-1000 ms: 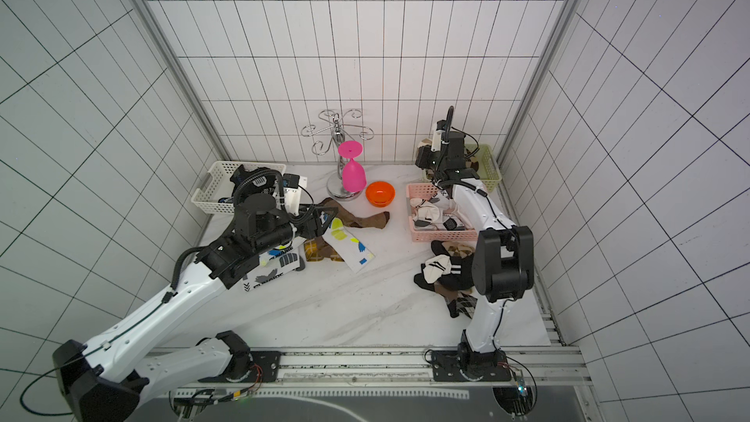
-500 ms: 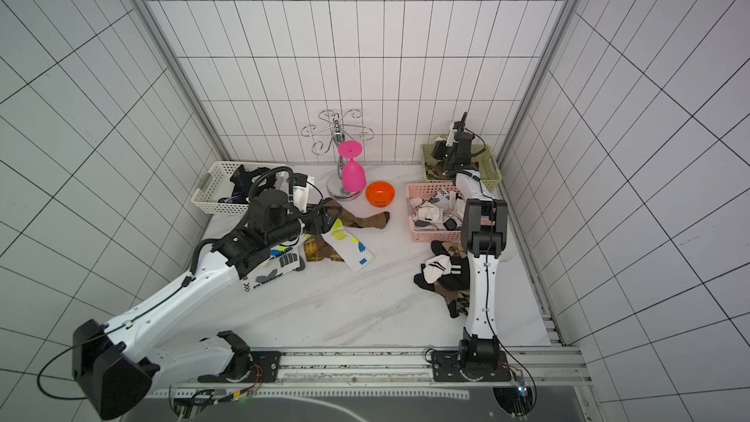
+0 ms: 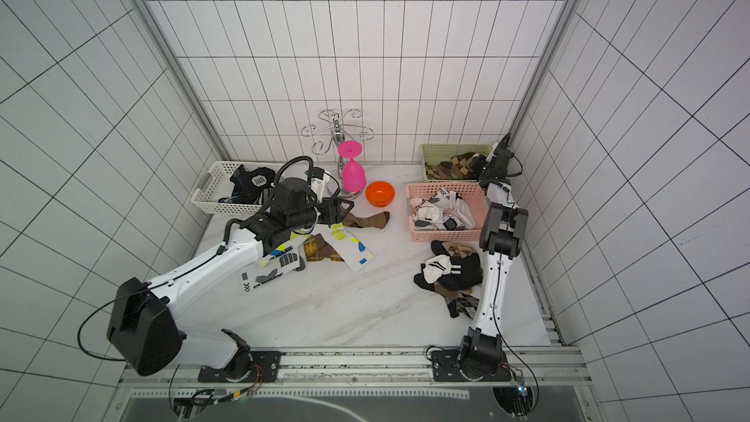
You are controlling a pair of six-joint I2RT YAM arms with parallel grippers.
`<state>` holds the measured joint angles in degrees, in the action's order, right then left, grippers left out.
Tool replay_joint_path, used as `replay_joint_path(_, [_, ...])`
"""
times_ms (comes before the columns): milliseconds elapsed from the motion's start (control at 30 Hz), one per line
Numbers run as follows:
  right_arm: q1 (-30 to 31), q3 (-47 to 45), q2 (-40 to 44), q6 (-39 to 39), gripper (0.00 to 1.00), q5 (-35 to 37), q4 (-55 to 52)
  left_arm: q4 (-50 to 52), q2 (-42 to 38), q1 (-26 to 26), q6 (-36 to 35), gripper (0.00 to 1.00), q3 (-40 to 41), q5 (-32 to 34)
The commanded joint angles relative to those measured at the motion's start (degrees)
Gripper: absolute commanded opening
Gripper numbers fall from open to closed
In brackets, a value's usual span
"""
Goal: Sort the socks into the basket by color
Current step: Place the sock in the bin.
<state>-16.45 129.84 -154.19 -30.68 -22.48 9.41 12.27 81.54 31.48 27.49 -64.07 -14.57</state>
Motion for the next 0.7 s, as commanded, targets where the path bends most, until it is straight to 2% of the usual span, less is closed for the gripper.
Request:
replay_joint_path(0, [0.69,3.79,1.12,-1.03,0.05,-1.63,1.33,-2.08,1.12,-0.24,0.31,0.65,-2.7,-1.31])
replay_joint_path(67, [0.63,4.92,0.44,-1.44,0.07,-2.06,1.24,-2.02,1.34,-0.22,0.29,0.65,-2.92,-1.31])
replay_joint_path(200, [0.97,5.79,-0.08,-1.62,0.2,-3.01,1.08,-1.97,1.08,-0.25,0.37,0.65,-2.47,-1.08])
replay_joint_path(300, [1.44,5.24,0.75,-0.24,0.42,-2.47,-0.07,-1.87,0.66,-0.3,0.36,0.65,-2.07,-0.92])
replay_joint_path(400, [1.99,2.69,3.16,1.71,0.52,-1.07,-0.33,-1.82,0.3,-0.31,0.33,0.65,-1.74,-0.75])
replay_joint_path(533, [2.78,-0.94,7.18,4.46,0.73,1.97,-0.75,-2.16,-0.3,-0.29,0.28,0.65,-1.27,-0.8])
replay_joint_path(600, [3.31,-2.7,9.3,6.22,0.79,3.69,-0.73,-2.25,-0.65,-0.29,0.34,0.65,-0.9,-0.77])
replay_joint_path(667, [3.88,-4.22,11.18,7.99,0.8,5.38,-0.88,-2.49,-1.02,-0.28,0.47,0.65,-0.4,-0.8])
